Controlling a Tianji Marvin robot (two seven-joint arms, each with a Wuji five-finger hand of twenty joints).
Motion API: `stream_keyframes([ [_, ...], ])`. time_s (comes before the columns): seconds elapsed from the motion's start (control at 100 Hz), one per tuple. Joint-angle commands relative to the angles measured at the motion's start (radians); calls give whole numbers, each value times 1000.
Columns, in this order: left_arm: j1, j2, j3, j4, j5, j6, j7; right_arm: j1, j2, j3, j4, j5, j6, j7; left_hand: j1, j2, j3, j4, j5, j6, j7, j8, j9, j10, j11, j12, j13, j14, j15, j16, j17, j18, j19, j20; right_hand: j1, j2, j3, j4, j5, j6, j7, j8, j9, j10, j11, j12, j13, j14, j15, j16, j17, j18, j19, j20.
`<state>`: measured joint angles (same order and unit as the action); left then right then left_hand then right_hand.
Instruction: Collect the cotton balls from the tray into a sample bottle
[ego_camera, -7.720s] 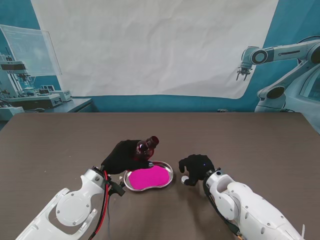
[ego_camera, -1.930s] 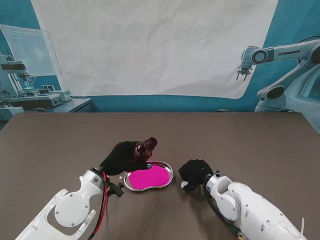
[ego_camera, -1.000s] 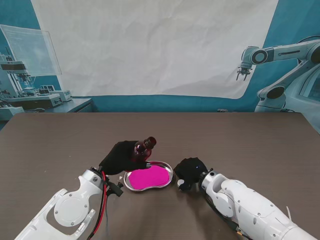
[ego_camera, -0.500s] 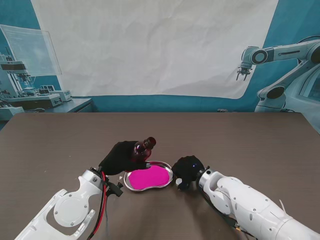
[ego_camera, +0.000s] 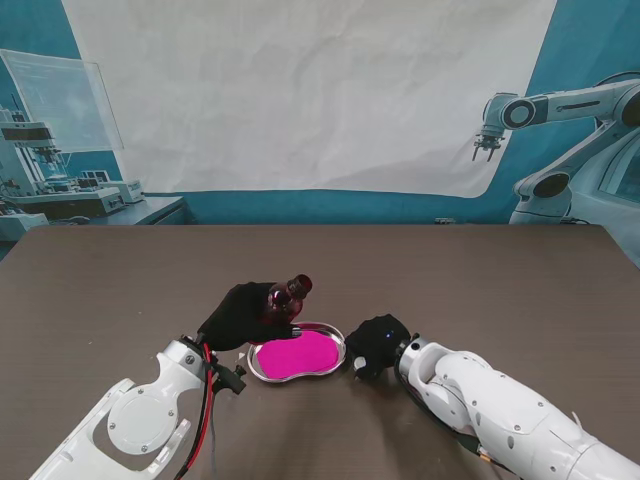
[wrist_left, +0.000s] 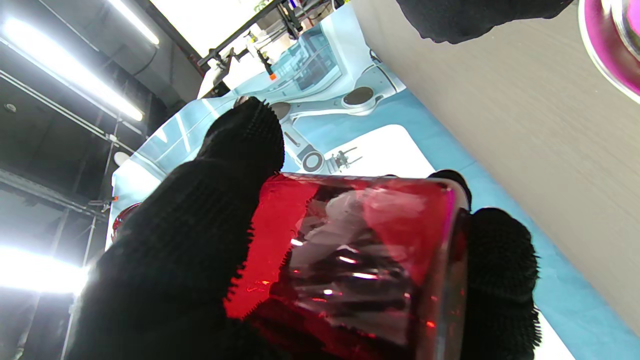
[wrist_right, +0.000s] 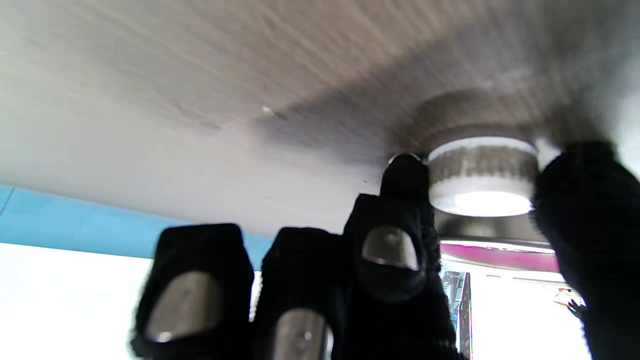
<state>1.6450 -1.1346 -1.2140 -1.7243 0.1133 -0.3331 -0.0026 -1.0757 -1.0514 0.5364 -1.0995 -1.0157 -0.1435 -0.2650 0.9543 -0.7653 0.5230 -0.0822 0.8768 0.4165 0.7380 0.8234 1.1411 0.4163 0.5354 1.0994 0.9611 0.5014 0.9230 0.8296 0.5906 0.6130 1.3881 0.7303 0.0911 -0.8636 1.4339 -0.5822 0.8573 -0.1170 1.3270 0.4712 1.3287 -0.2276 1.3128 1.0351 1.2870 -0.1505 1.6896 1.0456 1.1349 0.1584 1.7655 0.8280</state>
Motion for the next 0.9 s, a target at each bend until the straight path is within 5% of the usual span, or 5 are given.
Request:
stream_keyframes([
  [0.0, 4, -2, -1, -1, 0, -1, -18, -34, 7, -14, 27, -11, -2, 29, 276, 467, 342, 18, 157, -146, 168, 19, 54, -36, 9, 7, 26, 20, 60, 24, -7, -91, 92, 40, 164, 15, 127, 345, -13, -4, 82, 22, 35, -102, 62, 10, 36, -105, 90, 19, 41, -39, 139, -7],
  [0.3, 4, -2, -1, -1, 1, -1, -17, -69, 4, 49, 5, -15, -4, 16, 276, 467, 342, 18, 159, -148, 169, 19, 55, -35, 9, 7, 26, 19, 60, 24, -8, -91, 91, 39, 170, 1, 132, 345, -7, -11, 88, 19, 36, -96, 69, 4, 36, -101, 93, 19, 41, -40, 137, -10],
  [0.62, 2, -2, -1, -1, 2, 5, -20, -160, -20, 222, -73, 121, -8, 139, 276, 468, 343, 18, 158, -148, 169, 19, 55, -35, 9, 7, 27, 20, 60, 24, -8, -90, 91, 39, 194, -44, 136, 326, 6, -11, 85, 11, 41, -74, 68, -2, 35, -77, 95, 18, 38, -22, 132, -12],
  [0.89, 1, -2, 1, -1, 2, 14, -21, -187, -29, 276, -108, 178, 9, 177, 276, 468, 342, 18, 159, -148, 169, 19, 54, -36, 8, 7, 26, 19, 60, 24, -8, -90, 91, 40, 206, -73, 136, 314, 20, -5, 78, 3, 49, -61, 63, -6, 35, -66, 98, 15, 38, -10, 132, -11],
])
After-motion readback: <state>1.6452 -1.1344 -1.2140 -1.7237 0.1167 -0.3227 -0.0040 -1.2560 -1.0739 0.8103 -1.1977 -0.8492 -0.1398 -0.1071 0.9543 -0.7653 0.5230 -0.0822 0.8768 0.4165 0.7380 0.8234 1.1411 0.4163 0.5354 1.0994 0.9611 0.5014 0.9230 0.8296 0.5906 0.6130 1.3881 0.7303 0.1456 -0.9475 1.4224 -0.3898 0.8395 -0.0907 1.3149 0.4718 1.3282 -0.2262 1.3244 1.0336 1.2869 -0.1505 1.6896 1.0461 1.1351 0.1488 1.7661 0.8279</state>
